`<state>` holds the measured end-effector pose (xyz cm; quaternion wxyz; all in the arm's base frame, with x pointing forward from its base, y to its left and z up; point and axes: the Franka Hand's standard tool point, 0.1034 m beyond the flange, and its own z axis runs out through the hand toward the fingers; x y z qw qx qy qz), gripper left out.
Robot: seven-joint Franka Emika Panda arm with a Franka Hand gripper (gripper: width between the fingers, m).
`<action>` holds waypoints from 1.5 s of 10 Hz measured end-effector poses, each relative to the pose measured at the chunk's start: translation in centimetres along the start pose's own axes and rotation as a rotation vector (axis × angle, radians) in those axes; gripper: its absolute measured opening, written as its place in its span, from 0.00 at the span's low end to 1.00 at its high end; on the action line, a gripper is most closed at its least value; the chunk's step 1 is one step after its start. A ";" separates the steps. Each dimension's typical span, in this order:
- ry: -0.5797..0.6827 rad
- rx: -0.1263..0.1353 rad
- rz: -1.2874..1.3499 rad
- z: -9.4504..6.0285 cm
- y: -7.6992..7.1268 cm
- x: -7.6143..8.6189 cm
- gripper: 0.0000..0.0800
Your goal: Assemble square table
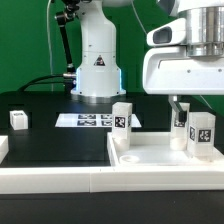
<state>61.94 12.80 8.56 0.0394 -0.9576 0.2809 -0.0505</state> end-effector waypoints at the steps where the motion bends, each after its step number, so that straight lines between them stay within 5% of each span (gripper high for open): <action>1: 0.000 0.000 -0.079 0.0 0.0 0.0 0.81; 8: 0.011 -0.027 -0.538 -0.2 0.6 0.9 0.81; 9: 0.012 -0.032 -0.591 -0.2 0.8 1.0 0.66; 10: 0.013 -0.032 -0.578 -0.2 0.8 1.0 0.66; 12: 0.013 -0.032 -0.572 -0.2 0.8 1.1 0.36; 15: 0.013 -0.031 -0.532 -0.2 0.8 1.0 0.36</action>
Offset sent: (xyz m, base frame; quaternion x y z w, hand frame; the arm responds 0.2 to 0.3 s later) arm -0.0007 0.0024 0.0017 0.0117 -0.0046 -0.1973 0.9803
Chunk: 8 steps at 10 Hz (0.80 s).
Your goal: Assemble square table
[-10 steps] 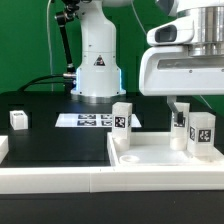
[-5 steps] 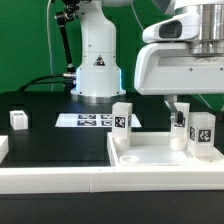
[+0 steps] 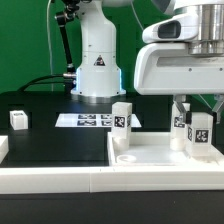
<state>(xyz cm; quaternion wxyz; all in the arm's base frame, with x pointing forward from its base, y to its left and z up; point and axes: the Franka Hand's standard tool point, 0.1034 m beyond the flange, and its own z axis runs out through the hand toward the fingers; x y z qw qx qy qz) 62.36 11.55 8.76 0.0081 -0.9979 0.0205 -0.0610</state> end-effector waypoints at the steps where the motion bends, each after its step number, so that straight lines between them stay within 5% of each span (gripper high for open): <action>1: -0.001 0.003 0.107 0.0 0.0 0.0 0.36; 8: -0.015 0.038 0.896 0.2 0.1 -0.1 0.36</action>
Offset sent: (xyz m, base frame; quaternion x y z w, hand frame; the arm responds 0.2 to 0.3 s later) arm -0.0101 -0.0043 -0.0026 0.0020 -0.0120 0.3048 0.9523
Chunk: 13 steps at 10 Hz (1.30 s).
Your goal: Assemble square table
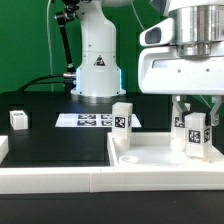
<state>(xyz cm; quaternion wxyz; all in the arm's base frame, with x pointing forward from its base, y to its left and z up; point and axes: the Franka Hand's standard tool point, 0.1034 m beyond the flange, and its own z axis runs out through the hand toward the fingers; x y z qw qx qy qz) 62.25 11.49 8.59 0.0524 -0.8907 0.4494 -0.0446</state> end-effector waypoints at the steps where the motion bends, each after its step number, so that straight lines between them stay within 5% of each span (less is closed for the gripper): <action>1: -0.002 -0.003 0.132 0.0 0.0 0.0 0.36; 9: -0.015 -0.020 0.669 0.1 -0.2 -0.2 0.36; 11: -0.014 -0.018 0.655 0.2 -0.3 -0.3 0.46; 12: -0.014 -0.017 0.612 0.2 -0.3 -0.3 0.69; 13: -0.017 -0.019 0.528 0.1 -0.2 -0.1 0.69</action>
Offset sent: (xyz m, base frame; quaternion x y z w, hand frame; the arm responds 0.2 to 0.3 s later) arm 0.0006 0.0001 -0.0047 -0.0163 -0.0037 0.2441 0.9696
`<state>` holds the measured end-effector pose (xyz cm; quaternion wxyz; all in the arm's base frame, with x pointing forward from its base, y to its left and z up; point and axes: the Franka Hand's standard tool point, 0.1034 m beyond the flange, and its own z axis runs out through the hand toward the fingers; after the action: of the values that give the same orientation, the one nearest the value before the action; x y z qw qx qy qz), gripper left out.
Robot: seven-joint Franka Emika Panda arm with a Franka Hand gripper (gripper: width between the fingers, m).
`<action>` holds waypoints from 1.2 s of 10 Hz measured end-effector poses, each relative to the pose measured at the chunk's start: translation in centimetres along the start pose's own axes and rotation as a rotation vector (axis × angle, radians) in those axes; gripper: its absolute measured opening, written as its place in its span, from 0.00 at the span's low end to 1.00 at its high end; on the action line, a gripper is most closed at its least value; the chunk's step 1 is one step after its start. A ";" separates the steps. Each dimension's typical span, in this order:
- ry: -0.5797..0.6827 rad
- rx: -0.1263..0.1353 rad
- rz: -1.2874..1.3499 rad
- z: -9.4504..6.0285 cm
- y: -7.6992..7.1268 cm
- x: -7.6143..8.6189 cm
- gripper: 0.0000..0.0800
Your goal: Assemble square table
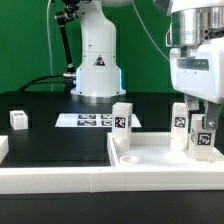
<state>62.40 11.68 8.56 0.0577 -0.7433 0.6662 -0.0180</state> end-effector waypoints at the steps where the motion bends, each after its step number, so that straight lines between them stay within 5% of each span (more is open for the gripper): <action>1: -0.003 -0.007 -0.111 -0.2 -0.1 0.2 0.79; 12: 0.000 -0.002 -1.049 0.1 -0.3 -0.2 0.81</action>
Offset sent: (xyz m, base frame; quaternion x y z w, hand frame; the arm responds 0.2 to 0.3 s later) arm 0.0040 0.0117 0.0062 -0.0010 -0.0285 -0.2001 0.9794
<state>62.72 11.87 8.54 0.0401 -0.9771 0.2044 -0.0438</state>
